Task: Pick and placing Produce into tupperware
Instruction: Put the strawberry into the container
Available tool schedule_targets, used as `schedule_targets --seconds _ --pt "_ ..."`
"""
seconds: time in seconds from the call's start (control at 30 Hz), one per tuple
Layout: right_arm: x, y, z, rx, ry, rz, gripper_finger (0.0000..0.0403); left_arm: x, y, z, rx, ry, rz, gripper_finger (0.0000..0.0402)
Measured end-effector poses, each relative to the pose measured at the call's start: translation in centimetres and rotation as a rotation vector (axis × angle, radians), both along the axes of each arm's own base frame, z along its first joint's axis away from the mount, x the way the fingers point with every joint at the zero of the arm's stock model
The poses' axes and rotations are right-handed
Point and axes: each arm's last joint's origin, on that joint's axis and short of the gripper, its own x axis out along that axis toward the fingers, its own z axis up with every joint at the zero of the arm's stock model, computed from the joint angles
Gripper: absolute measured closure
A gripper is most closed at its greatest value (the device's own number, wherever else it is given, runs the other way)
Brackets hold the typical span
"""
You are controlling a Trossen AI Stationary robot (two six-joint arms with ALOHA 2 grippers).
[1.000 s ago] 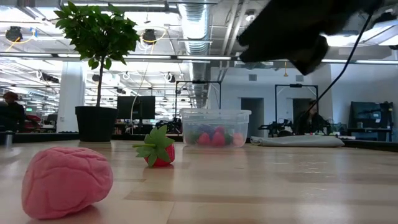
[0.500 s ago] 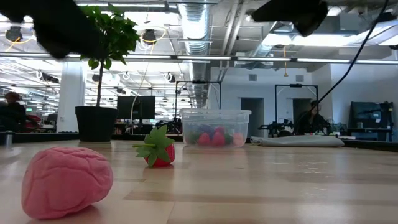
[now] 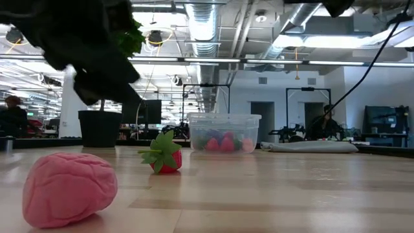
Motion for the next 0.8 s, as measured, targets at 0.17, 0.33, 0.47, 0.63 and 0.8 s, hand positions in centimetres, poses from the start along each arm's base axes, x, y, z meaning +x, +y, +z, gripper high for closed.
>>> schedule_targets --seconds 0.17,0.33,0.47,0.63,0.8 --pt "-0.3 0.4 -0.1 0.021 0.002 0.004 0.0198 1.1 -0.2 -0.5 0.005 0.011 -0.019 0.0133" --pt "-0.4 0.5 -0.1 0.024 0.002 0.001 0.0198 1.8 -0.4 -1.2 0.039 0.025 -0.033 0.0119" --pt "-0.4 0.4 -0.2 0.028 0.007 -0.010 0.0198 2.5 -0.5 -2.0 0.056 0.052 -0.027 0.0114" --pt "-0.4 0.4 -0.2 0.026 0.006 -0.013 0.0198 3.8 -1.2 -2.6 0.063 0.064 -0.057 0.0109" --pt "-0.6 0.6 -0.2 0.030 0.006 -0.008 0.0198 5.0 -1.9 -3.6 0.065 0.099 -0.056 0.0108"
